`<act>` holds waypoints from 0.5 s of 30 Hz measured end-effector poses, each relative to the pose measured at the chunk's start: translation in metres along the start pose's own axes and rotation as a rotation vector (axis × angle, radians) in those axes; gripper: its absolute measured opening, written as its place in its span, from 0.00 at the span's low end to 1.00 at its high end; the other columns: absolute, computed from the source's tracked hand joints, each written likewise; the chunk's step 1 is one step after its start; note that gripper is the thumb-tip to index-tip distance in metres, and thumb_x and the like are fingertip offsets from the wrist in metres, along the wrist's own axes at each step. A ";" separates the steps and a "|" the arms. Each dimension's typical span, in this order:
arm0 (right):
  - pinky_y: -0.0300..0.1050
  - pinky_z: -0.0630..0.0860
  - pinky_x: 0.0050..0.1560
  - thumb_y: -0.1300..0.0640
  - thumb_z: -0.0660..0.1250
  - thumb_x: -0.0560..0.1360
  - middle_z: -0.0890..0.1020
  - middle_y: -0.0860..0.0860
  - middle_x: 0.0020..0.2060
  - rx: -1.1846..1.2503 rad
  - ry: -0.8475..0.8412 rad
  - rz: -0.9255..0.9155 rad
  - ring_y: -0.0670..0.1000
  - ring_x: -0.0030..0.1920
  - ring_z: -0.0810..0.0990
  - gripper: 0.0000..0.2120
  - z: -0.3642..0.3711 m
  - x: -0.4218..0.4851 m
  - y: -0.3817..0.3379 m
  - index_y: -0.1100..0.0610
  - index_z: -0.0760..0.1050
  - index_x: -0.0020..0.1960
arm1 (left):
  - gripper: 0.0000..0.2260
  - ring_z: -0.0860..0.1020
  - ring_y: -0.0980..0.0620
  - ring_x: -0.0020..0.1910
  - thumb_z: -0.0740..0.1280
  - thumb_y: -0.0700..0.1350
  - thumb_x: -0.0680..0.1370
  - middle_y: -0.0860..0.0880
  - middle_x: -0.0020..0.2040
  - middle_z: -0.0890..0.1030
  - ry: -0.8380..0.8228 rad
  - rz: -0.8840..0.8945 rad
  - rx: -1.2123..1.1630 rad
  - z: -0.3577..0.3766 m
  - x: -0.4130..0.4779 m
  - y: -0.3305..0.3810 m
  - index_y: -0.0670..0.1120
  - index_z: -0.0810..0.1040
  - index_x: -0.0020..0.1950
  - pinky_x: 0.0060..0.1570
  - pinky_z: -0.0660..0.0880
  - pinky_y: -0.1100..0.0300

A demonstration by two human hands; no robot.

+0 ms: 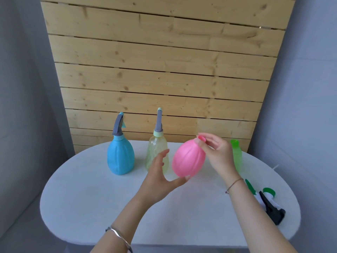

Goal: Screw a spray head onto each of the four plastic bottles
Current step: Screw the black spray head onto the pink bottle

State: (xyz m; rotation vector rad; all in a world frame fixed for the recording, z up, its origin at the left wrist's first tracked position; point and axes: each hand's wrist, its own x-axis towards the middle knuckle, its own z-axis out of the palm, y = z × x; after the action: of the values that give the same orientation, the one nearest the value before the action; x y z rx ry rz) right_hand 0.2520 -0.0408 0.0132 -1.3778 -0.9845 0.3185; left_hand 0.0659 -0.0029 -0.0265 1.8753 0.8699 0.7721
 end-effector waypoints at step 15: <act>0.35 0.72 0.49 0.45 0.70 0.70 0.81 0.45 0.54 -0.203 -0.105 0.309 0.42 0.55 0.78 0.17 -0.130 -0.056 -0.002 0.50 0.77 0.56 | 0.40 0.76 0.61 0.52 0.80 0.58 0.57 0.62 0.57 0.73 -0.176 0.072 -0.096 0.043 -0.024 0.012 0.62 0.64 0.64 0.35 0.77 0.71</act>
State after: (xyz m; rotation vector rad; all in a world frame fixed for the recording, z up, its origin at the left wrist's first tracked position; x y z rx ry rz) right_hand 0.3145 -0.1678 0.0073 -1.7171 -0.9067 0.5375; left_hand 0.0896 -0.0464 -0.0360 1.8657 0.6473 0.6688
